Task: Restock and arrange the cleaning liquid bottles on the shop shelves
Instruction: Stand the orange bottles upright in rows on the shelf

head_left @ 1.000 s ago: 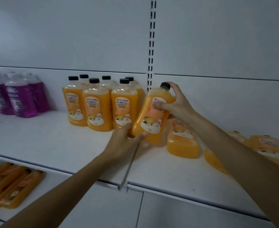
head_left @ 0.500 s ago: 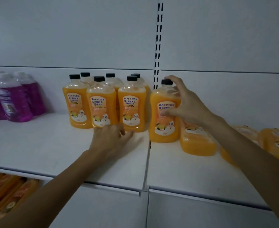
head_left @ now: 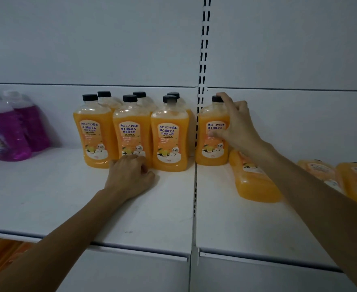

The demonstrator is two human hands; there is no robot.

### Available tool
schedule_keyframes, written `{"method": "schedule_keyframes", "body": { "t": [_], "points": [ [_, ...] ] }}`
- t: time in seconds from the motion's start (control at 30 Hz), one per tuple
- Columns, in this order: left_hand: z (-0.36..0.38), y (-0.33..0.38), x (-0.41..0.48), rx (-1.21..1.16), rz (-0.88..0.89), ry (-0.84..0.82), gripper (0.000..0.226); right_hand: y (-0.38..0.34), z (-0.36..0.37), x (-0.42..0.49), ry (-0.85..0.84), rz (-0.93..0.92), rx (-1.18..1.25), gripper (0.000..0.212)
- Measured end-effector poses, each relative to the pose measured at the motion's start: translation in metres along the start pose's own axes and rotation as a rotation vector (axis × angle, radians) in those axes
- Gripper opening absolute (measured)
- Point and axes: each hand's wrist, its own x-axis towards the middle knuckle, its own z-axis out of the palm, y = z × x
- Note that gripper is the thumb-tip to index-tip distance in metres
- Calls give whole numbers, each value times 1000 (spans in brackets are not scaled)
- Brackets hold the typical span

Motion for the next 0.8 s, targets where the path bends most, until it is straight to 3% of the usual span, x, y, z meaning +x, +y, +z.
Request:
{"method": "schedule_keyframes", "body": {
  "t": [0.8],
  "points": [
    [4,36,-17,-75,306,-35,17,1,5,5,80,-24,97,85]
  ]
}}
